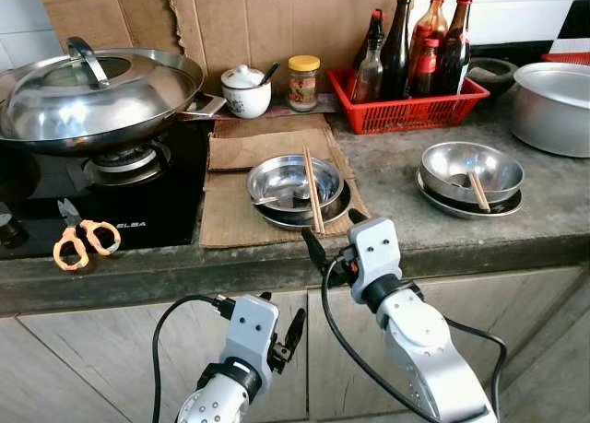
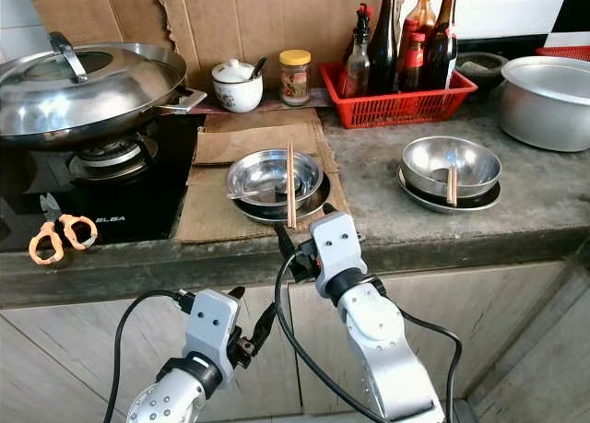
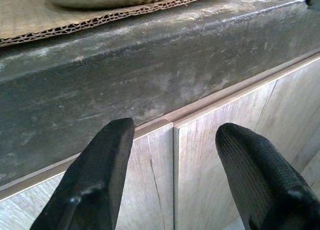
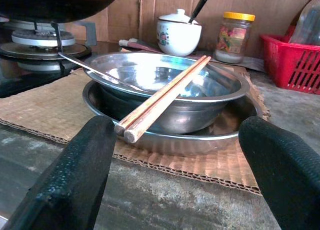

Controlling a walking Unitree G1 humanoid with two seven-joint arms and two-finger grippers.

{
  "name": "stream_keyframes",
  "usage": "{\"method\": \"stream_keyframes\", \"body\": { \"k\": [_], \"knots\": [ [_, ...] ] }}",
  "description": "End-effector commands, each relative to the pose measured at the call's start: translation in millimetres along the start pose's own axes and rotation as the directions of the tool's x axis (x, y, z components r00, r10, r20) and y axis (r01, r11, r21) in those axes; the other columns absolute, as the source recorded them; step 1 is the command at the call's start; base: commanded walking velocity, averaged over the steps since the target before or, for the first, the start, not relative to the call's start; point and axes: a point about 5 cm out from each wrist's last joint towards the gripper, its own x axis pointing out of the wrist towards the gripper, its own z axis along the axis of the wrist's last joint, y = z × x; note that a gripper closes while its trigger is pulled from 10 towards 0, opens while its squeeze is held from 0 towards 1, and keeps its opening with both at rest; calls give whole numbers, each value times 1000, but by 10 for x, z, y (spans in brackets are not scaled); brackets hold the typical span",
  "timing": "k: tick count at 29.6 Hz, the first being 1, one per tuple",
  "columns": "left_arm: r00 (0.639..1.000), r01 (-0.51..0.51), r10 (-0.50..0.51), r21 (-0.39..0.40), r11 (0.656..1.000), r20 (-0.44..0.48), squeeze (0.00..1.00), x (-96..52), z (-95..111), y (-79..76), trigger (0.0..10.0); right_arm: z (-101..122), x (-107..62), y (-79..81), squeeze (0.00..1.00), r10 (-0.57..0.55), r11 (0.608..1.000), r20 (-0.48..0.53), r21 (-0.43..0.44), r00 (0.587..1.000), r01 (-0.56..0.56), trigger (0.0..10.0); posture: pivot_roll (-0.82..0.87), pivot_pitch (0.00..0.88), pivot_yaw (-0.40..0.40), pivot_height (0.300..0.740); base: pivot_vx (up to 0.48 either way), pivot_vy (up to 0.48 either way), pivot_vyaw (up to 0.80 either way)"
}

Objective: Kitchen organization

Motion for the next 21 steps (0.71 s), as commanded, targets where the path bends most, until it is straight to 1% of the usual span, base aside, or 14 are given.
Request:
{"method": "stream_keyframes", "body": {
  "k": [1, 16, 21],
  "knots": [
    [1000, -2, 2, 6, 1000, 15, 0, -16, 40, -4, 10000, 5, 36, 15, 0, 2, 1000, -6, -3, 1000, -2, 10000, 69, 42, -23, 740, 0, 0, 0],
    [1000, 3, -3, 3, 1000, 13, 0, -6, 38, -21, 10000, 73, 115, 53, 0, 6, 1000, 17, 15, 1000, -6, 10000, 67, 41, -27, 740, 0, 0, 0],
    [1000, 3, -3, 1, 1000, 13, 0, -6, 35, -27, 10000, 61, 107, 49, 0, 9, 1000, 15, 19, 1000, -9, 10000, 67, 37, -30, 740, 0, 0, 0]
  ]
}}
